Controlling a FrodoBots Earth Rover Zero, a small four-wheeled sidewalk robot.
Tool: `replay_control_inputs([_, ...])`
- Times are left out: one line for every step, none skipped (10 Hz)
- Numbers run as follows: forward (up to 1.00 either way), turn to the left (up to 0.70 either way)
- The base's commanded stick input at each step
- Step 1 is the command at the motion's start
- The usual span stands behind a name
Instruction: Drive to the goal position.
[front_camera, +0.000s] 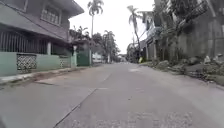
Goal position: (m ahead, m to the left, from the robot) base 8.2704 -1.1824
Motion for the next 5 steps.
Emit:
replay_control_inputs([1.0,-0.15])
replay_control_inputs([1.0,-0.15])
replay_control_inputs([1.0,-0.15])
replay_control_inputs([1.0,-0.15])
replay_control_inputs([1.0,-0.15])
